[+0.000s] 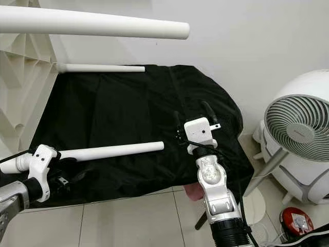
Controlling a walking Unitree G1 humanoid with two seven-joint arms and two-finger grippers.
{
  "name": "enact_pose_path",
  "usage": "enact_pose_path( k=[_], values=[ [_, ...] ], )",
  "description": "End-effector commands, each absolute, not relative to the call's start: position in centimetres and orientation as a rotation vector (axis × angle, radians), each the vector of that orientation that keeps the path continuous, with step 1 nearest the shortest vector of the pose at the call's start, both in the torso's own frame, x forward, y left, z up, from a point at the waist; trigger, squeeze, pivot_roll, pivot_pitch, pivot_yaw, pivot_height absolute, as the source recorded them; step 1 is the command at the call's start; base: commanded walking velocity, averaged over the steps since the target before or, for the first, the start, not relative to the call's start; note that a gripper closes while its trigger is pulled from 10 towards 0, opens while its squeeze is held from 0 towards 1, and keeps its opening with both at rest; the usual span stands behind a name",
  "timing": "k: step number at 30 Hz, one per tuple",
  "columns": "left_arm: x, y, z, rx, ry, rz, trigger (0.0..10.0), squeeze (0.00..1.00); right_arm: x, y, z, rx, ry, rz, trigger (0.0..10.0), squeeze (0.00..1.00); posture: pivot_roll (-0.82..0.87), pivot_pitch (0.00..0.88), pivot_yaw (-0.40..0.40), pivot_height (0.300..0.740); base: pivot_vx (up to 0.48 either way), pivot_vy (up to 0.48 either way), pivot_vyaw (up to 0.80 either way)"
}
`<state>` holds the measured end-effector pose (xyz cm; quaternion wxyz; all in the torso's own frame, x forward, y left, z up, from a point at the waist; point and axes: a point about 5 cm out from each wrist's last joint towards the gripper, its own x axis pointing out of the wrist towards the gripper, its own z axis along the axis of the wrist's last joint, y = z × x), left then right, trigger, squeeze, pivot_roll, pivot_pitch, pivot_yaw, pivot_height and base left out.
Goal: Building children table
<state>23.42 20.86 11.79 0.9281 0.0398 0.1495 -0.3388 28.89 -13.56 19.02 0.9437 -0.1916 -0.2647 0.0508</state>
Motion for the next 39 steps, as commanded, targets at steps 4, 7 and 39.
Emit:
enact_pose_path(
  k=[4, 7, 39],
  values=[
    [21.4, 18.5, 11.4, 0.035, 0.351, -0.914, 10.0, 0.00, 28.4, -12.8, 20.8, -0.461, -0.667, 0.117, 10.0, 0.00, 0.00, 0.000, -0.005, 0.740, 0.000, 0.000, 0.00],
    [20.4, 17.0, 11.3, 0.012, 0.357, -0.978, 10.0, 0.00, 28.1, -11.6, 21.7, -0.549, -0.758, 0.161, 10.0, 0.00, 0.00, 0.000, -0.008, 0.740, 0.000, 0.000, 0.00],
    [20.7, 14.3, 12.4, -0.060, 0.303, -0.996, 10.0, 0.00, 28.7, -4.5, 29.5, -0.936, -1.254, 0.543, 10.0, 0.00, -0.02, 0.000, -0.020, 0.740, 0.000, 0.000, 0.00]
  ],
)
